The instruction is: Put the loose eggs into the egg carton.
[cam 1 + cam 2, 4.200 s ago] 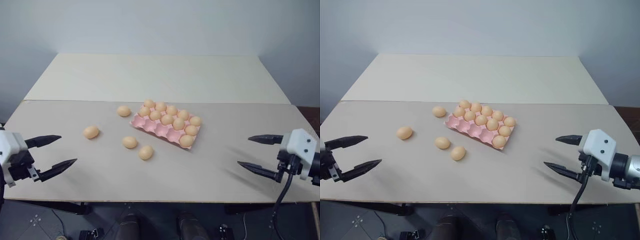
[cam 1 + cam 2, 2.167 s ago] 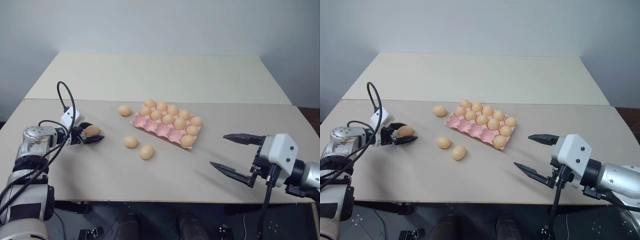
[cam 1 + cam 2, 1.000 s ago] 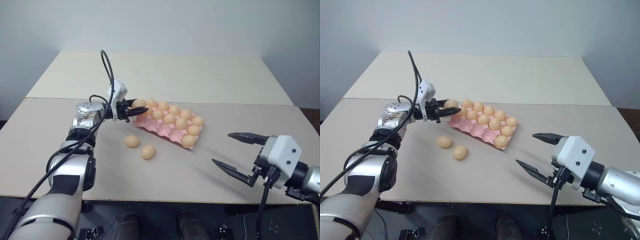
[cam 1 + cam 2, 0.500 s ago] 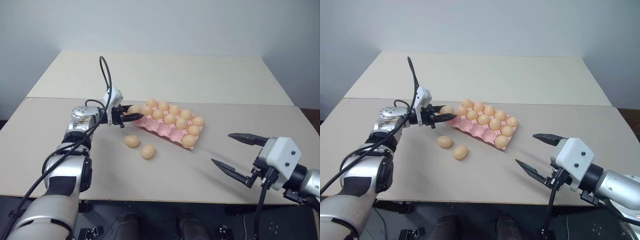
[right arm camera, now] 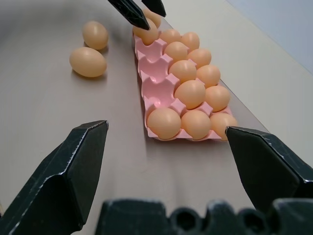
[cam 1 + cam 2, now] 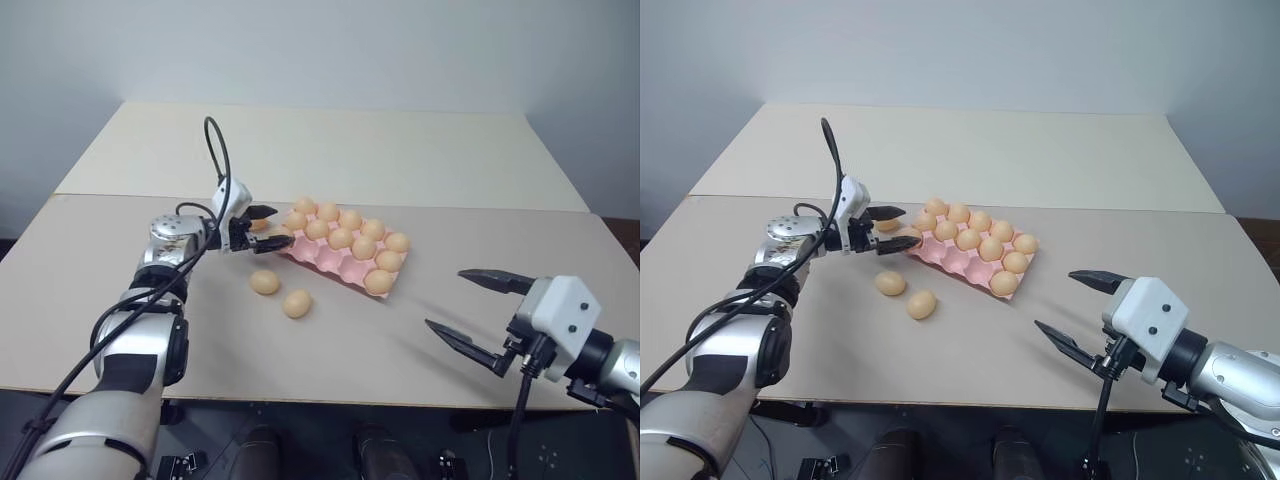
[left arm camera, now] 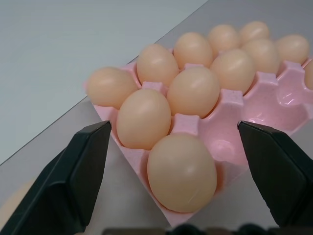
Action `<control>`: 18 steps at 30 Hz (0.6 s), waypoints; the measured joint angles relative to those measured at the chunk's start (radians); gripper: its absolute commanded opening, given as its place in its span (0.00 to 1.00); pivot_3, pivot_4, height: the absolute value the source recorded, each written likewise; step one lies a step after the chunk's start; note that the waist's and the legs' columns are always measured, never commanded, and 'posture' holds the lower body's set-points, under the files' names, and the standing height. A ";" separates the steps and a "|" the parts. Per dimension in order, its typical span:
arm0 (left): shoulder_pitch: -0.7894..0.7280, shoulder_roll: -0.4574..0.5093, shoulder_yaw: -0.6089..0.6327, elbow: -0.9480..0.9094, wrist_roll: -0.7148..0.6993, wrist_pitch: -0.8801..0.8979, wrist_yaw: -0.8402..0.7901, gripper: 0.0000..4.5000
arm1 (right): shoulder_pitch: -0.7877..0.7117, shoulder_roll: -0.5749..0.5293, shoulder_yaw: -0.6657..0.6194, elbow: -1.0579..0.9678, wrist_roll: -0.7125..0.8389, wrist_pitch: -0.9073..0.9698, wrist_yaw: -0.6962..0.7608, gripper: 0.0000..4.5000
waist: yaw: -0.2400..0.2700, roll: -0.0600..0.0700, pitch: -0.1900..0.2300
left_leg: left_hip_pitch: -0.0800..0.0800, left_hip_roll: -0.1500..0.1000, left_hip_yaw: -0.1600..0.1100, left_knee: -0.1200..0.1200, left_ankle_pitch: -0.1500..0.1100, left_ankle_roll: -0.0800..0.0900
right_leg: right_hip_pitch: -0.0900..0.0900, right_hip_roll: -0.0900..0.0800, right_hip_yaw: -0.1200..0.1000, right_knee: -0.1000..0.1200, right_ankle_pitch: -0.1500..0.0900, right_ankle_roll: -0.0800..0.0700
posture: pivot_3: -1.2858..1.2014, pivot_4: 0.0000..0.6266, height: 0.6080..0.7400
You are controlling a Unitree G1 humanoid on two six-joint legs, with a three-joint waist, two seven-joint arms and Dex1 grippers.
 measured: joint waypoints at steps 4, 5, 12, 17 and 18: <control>0.004 0.060 0.012 -0.025 -0.022 0.012 -0.093 1.00 | 0.008 0.007 -0.003 0.000 -0.001 0.000 0.000 1.00 | -0.008 0.000 0.000 | 0.000 0.000 0.000 0.000 0.000 0.000 | 0.000 0.000 0.000 0.000 0.000 0.000 | 0.52 0.24 1.00; 0.007 0.079 0.018 -0.048 -0.037 0.028 -0.131 1.00 | 0.010 0.007 -0.003 0.000 -0.001 0.000 0.001 1.00 | -0.009 0.000 0.000 | 0.000 0.000 0.000 0.000 0.000 0.000 | 0.000 0.000 0.000 0.000 0.000 0.000 | 0.52 0.24 1.00; 0.128 0.250 0.034 -0.311 -0.168 0.151 -0.360 1.00 | -0.001 0.006 -0.005 0.018 -0.006 -0.002 0.018 1.00 | -0.016 0.000 0.000 | 0.001 0.001 0.000 0.000 0.000 0.000 | 0.000 0.000 0.000 0.001 0.000 0.000 | 0.52 0.24 1.00; 0.281 0.383 -0.027 -0.516 -0.310 0.255 -0.379 1.00 | -0.014 -0.005 -0.012 0.051 -0.006 -0.012 0.058 1.00 | -0.012 0.001 0.000 | 0.001 0.001 0.000 0.000 0.000 0.000 | 0.000 0.000 0.000 0.001 0.000 0.000 | 0.52 0.24 1.00; 0.326 0.425 -0.047 -0.580 -0.363 0.275 -0.380 1.00 | -0.018 -0.010 -0.015 0.059 -0.006 -0.018 0.073 1.00 | -0.011 0.001 0.000 | 0.000 0.002 0.000 0.000 0.000 0.000 | 0.000 0.000 0.000 0.001 0.000 0.000 | 0.52 0.24 1.00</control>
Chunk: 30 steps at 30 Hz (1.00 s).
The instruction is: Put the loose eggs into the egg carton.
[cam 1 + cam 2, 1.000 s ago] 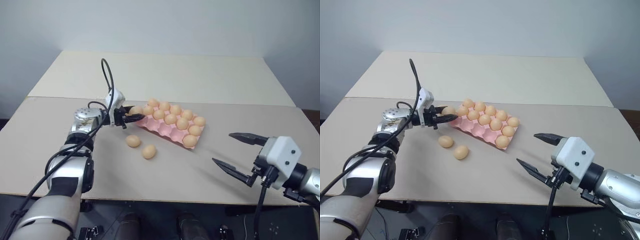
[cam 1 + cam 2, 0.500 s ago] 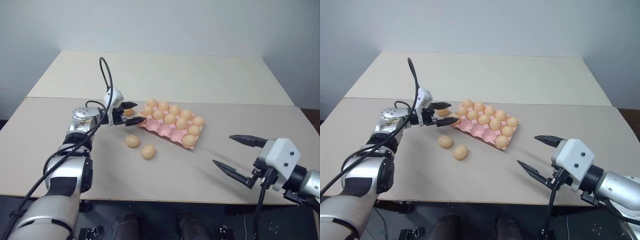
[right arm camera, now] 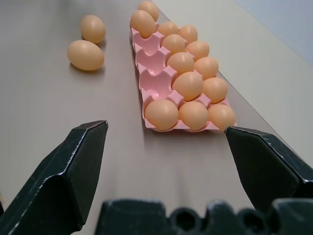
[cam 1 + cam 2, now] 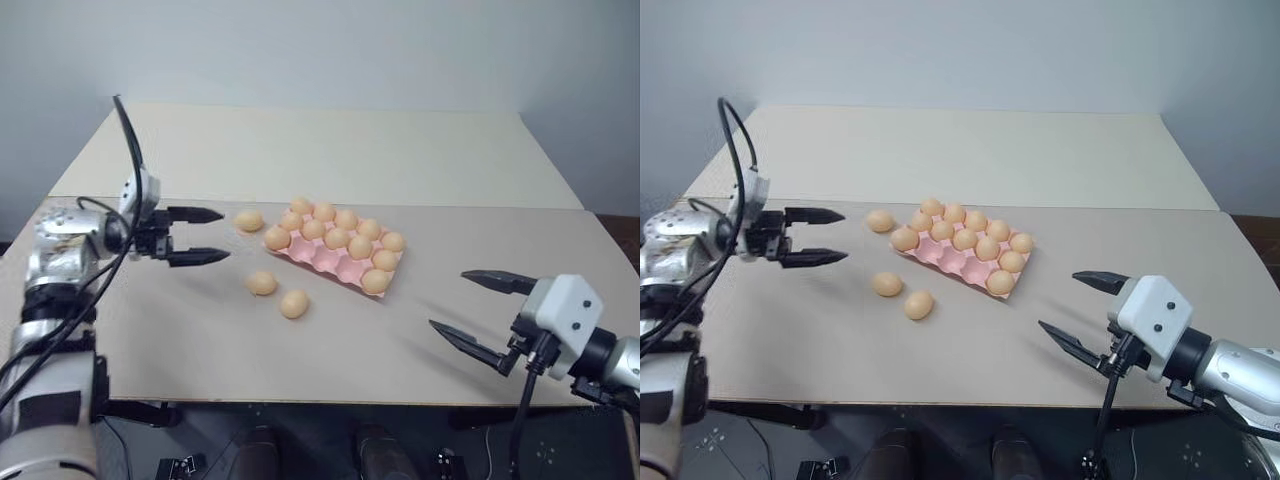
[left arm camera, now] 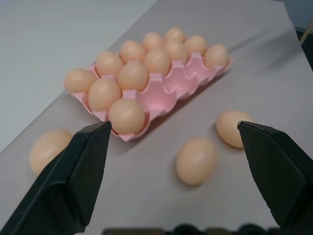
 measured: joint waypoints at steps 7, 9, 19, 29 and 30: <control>0.053 0.121 -0.098 -0.145 -0.109 0.002 -0.002 1.00 | -0.025 -0.035 -0.008 0.022 0.018 -0.010 0.064 1.00 | 0.010 0.000 0.000 | 0.000 0.000 0.001 0.000 0.000 0.000 | 0.000 0.000 0.000 0.000 0.000 0.000 | 0.52 0.24 1.00; 0.053 0.125 -0.113 -0.146 -0.109 -0.007 -0.002 1.00 | -0.025 -0.040 -0.022 0.022 0.023 -0.010 0.084 1.00 | 0.009 0.000 0.000 | 0.000 0.000 0.001 0.000 0.000 0.000 | 0.000 0.000 0.000 -0.001 0.000 0.000 | 0.52 0.24 1.00; 0.045 0.109 -0.167 -0.118 -0.106 -0.052 -0.002 1.00 | -0.017 -0.044 -0.069 0.031 0.067 -0.013 0.157 1.00 | 0.005 0.000 0.000 | 0.000 0.000 0.001 0.000 0.000 0.000 | 0.000 0.000 0.000 0.000 0.000 0.000 | 0.52 0.24 1.00; -0.048 -0.009 -0.236 0.004 0.050 -0.222 -0.002 1.00 | -0.023 -0.044 -0.065 0.028 0.065 -0.013 0.137 1.00 | 0.010 0.000 0.000 | 0.000 -0.001 0.001 0.000 0.000 0.000 | 0.000 0.000 0.000 -0.001 0.000 0.000 | 0.52 0.24 1.00; -0.062 -0.025 -0.255 0.024 0.071 -0.248 -0.002 1.00 | -0.024 -0.044 -0.064 0.027 0.064 -0.013 0.132 1.00 | 0.010 0.000 0.000 | 0.000 -0.001 0.001 0.000 0.000 0.000 | 0.000 0.000 0.000 -0.001 0.000 0.000 | 0.52 0.24 1.00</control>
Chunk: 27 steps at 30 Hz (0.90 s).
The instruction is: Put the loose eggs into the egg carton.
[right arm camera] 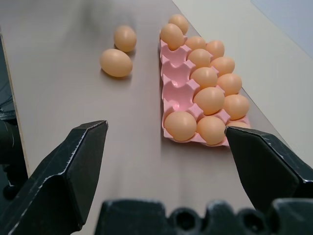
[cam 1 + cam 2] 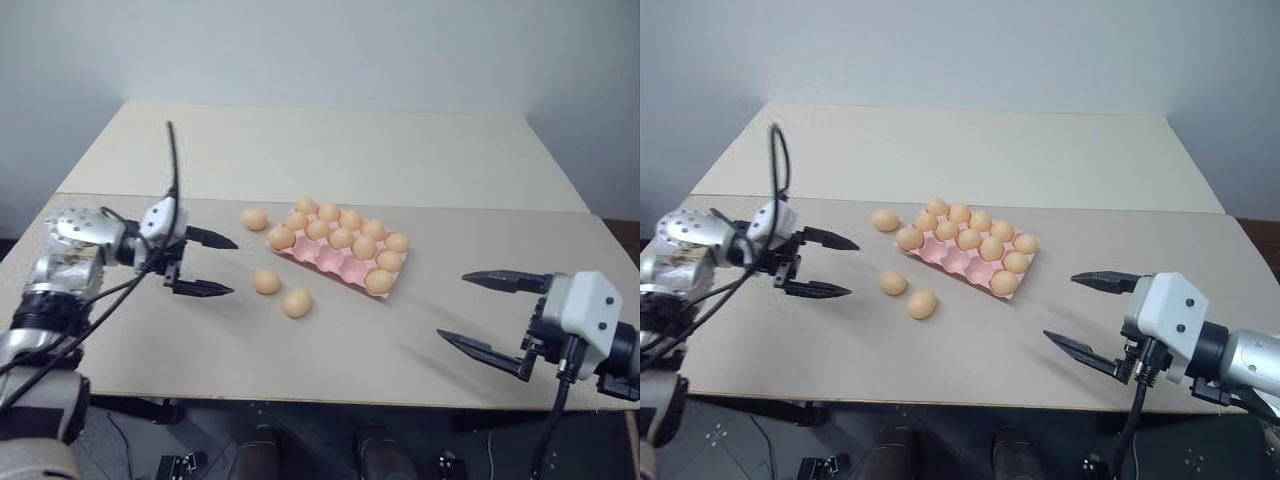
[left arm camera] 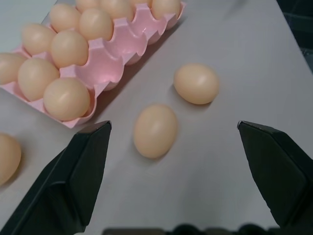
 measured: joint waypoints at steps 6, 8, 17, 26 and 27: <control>-0.096 -0.086 -0.098 0.108 0.065 -0.090 0.000 1.00 | -0.006 0.000 0.026 -0.009 -0.001 0.000 -0.025 1.00 | 0.001 0.000 0.000 | 0.000 0.000 0.000 0.000 0.000 0.000 | 0.000 0.000 0.000 0.000 0.000 0.000 | 0.52 0.24 1.00; -0.118 -0.106 -0.117 0.152 0.081 -0.117 0.000 1.00 | -0.005 0.001 0.027 -0.012 -0.001 0.000 -0.036 1.00 | -0.002 0.000 0.000 | 0.000 0.000 0.000 0.000 0.000 0.000 | 0.000 0.000 0.000 0.000 0.000 0.000 | 0.52 0.24 1.00; -0.182 -0.181 -0.129 0.373 0.198 -0.235 0.000 1.00 | 0.030 0.008 0.027 -0.042 0.001 0.007 -0.075 1.00 | -0.007 0.000 0.000 | 0.000 0.000 0.000 0.000 0.000 0.000 | 0.000 0.000 0.000 0.000 0.000 0.000 | 0.52 0.24 1.00; -0.202 -0.238 -0.102 0.478 0.265 -0.277 0.000 0.80 | 0.032 0.008 0.027 -0.045 0.000 0.007 -0.088 1.00 | -0.006 0.000 0.000 | -0.001 0.000 0.000 0.000 0.000 0.000 | 0.000 0.000 0.000 0.000 0.000 0.000 | 0.52 0.24 1.00; -0.206 -0.241 -0.095 0.485 0.277 -0.281 0.001 0.73 | 0.032 0.008 0.027 -0.045 0.000 0.007 -0.088 1.00 | -0.006 0.000 0.000 | 0.000 0.000 0.000 0.000 0.000 0.000 | 0.000 0.000 0.000 0.000 0.000 0.000 | 0.52 0.24 1.00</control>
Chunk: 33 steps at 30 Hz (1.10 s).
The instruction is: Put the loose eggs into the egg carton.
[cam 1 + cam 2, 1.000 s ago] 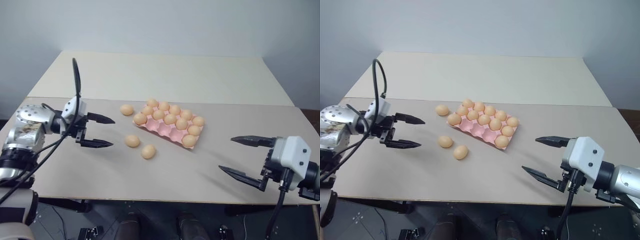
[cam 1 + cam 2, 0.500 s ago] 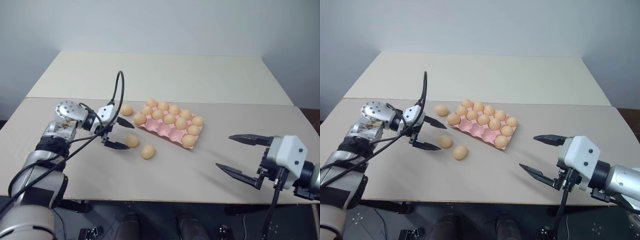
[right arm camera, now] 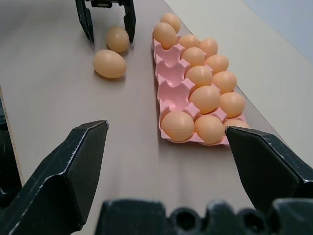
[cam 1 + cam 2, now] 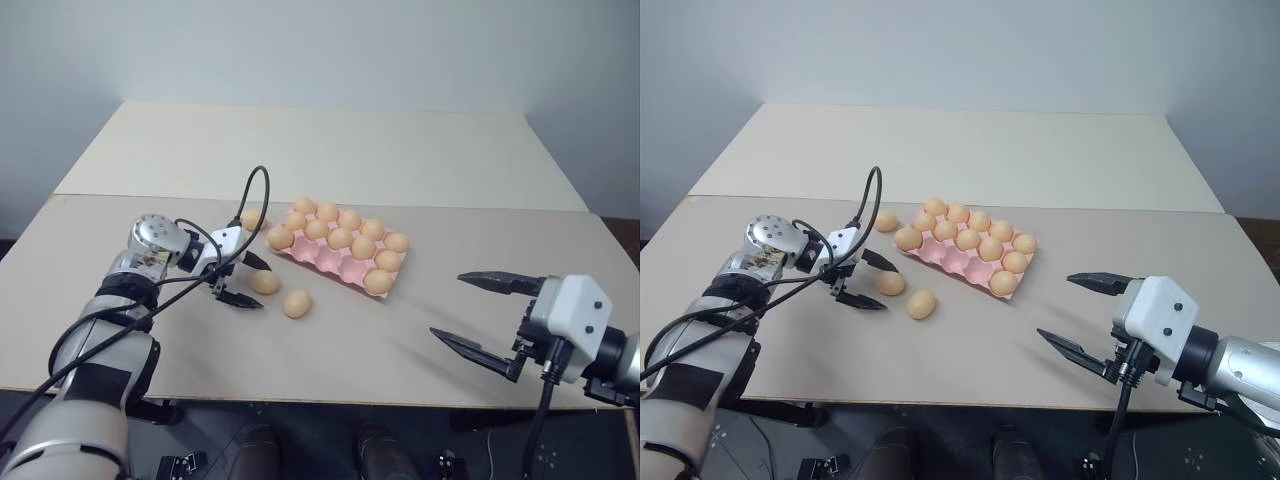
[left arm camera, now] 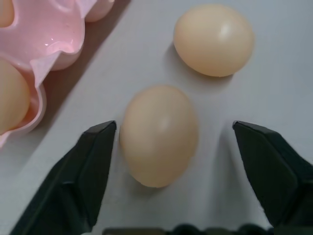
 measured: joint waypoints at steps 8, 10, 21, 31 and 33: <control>-0.007 -0.016 0.067 0.033 0.043 -0.024 0.028 0.35 | 0.006 0.000 0.000 0.005 -0.009 0.000 0.001 1.00 | -0.001 0.000 0.000 | 0.000 0.000 0.000 0.000 0.000 0.000 | 0.000 0.000 0.000 0.000 0.000 0.000 | 0.52 0.24 1.00; -0.007 -0.016 0.095 0.033 0.037 -0.019 0.021 0.35 | 0.007 0.000 0.000 0.006 -0.010 0.000 0.001 1.00 | -0.001 0.000 0.000 | 0.000 0.000 0.000 0.000 0.000 0.000 | 0.000 0.000 0.000 0.000 0.000 0.000 | 0.52 0.24 1.00; -0.087 -0.006 0.319 0.038 -0.052 0.069 0.100 0.35 | 0.009 0.012 0.002 0.006 -0.019 -0.001 -0.006 1.00 | 0.003 0.000 0.000 | 0.000 0.000 0.000 0.000 0.000 0.000 | 0.000 -0.001 0.000 0.000 0.000 0.000 | 0.52 0.24 1.00; -0.092 -0.176 0.338 0.067 -0.007 0.067 0.243 0.35 | 0.000 0.021 0.014 0.010 -0.031 -0.001 -0.017 1.00 | 0.006 0.000 0.000 | 0.000 -0.001 0.000 0.000 0.000 0.000 | 0.000 0.000 0.000 0.000 0.000 0.000 | 0.52 0.24 1.00; -0.092 -0.187 0.324 0.075 0.021 0.048 0.249 0.35 | 0.004 0.023 0.014 0.010 -0.038 -0.001 -0.027 1.00 | 0.003 0.000 0.000 | 0.000 -0.001 0.000 0.000 0.000 0.000 | 0.000 0.000 0.000 0.001 0.000 0.000 | 0.52 0.24 1.00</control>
